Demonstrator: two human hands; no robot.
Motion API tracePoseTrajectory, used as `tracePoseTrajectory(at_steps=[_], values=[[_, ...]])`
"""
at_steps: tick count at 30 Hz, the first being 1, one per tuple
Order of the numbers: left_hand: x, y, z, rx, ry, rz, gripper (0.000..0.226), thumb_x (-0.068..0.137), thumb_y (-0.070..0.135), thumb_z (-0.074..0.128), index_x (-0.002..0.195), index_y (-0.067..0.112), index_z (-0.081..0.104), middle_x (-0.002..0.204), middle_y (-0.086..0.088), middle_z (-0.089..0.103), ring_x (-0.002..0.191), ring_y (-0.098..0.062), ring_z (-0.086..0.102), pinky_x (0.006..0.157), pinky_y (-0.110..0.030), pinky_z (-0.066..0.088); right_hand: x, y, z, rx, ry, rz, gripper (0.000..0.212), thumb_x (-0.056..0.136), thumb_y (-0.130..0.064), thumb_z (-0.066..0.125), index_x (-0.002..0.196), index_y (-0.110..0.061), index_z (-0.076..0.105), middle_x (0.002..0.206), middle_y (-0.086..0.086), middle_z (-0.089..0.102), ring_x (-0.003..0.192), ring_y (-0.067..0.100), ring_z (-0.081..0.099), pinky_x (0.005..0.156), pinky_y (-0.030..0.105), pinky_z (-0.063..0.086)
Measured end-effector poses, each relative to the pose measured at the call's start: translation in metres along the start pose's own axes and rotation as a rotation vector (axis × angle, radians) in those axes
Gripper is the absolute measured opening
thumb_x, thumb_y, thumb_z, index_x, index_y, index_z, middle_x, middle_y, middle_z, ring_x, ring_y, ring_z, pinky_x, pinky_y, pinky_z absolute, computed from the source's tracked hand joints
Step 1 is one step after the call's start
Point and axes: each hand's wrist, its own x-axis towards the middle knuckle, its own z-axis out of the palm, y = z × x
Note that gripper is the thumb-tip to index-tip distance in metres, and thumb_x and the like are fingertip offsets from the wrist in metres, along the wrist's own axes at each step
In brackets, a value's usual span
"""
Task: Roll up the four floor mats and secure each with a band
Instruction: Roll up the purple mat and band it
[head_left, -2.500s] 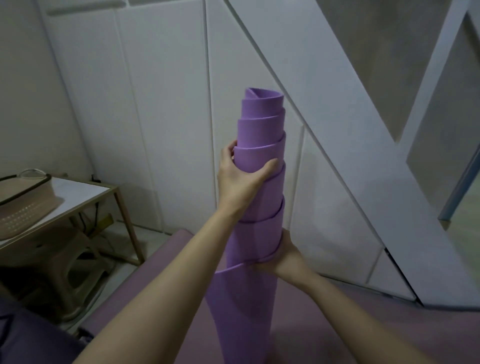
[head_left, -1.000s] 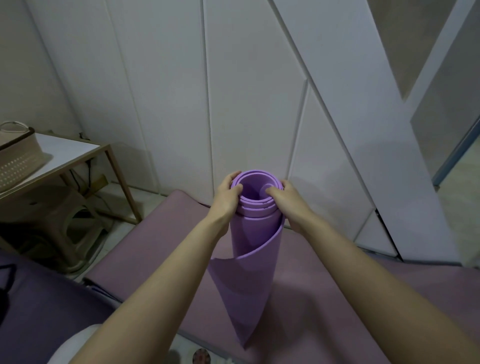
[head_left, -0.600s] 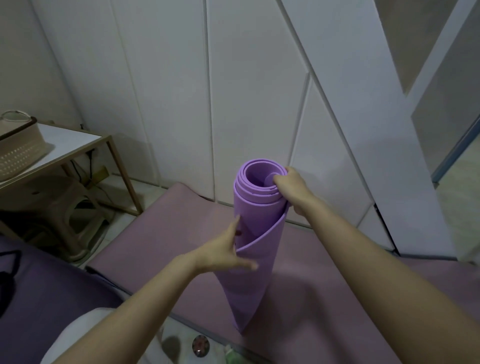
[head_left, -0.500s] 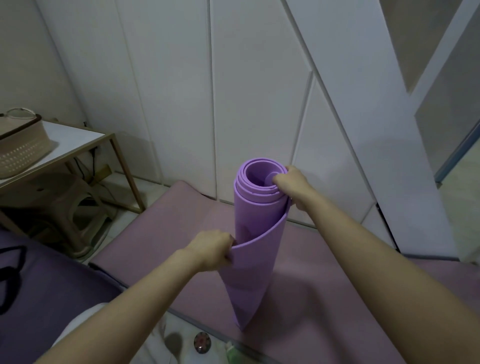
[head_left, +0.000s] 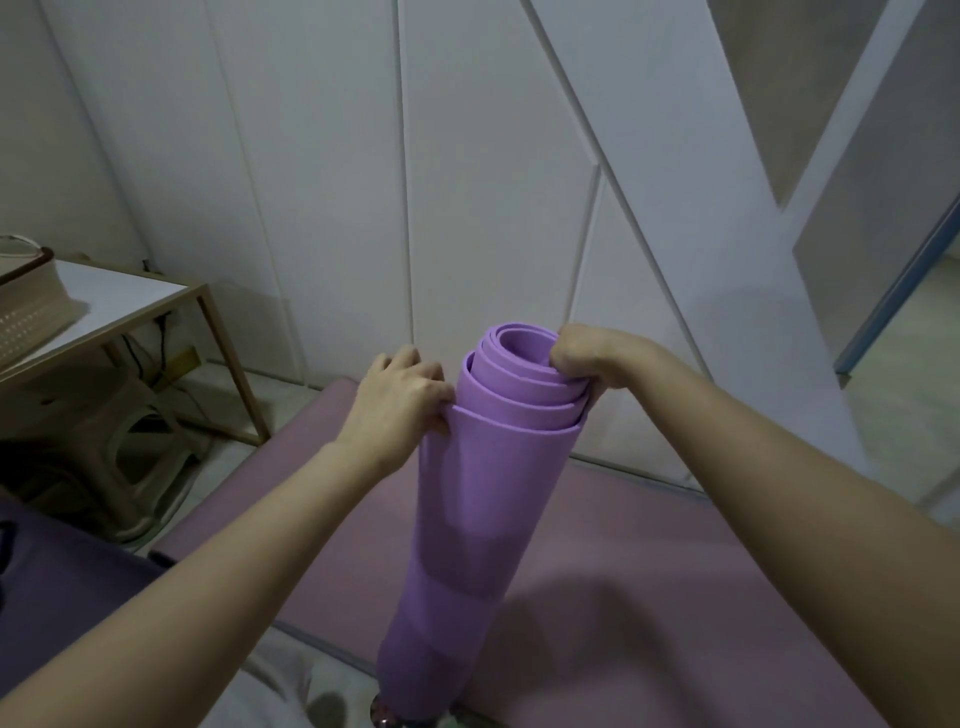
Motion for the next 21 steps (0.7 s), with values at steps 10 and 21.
tracePoseTrajectory(at_steps=[10, 21], values=[[-0.021, 0.042, 0.028, -1.159, -0.132, -1.144, 0.050, 0.101, 0.043, 0.028, 0.127, 0.007, 0.049, 0.128, -0.015, 0.053, 0.103, -0.030, 0.054, 0.092, -0.044, 0.049, 0.008, 0.032, 0.052, 0.129, 0.125, -0.060, 0.046, 0.077, -0.007, 0.046, 0.122, -0.011, 0.053, 0.117, 0.016, 0.063, 0.105, 0.032, 0.060, 0.086, 0.039, 0.052], [0.027, 0.042, -0.010, -1.181, -0.107, -0.957, 0.046, 0.101, 0.047, 0.027, 0.121, 0.018, 0.057, 0.108, -0.008, 0.066, 0.074, -0.013, 0.057, 0.057, -0.024, 0.045, -0.006, 0.004, 0.027, -0.046, 0.208, -0.233, 0.036, 0.091, -0.016, 0.040, 0.125, -0.016, 0.053, 0.116, 0.016, 0.062, 0.098, 0.036, 0.062, 0.080, 0.045, 0.055]])
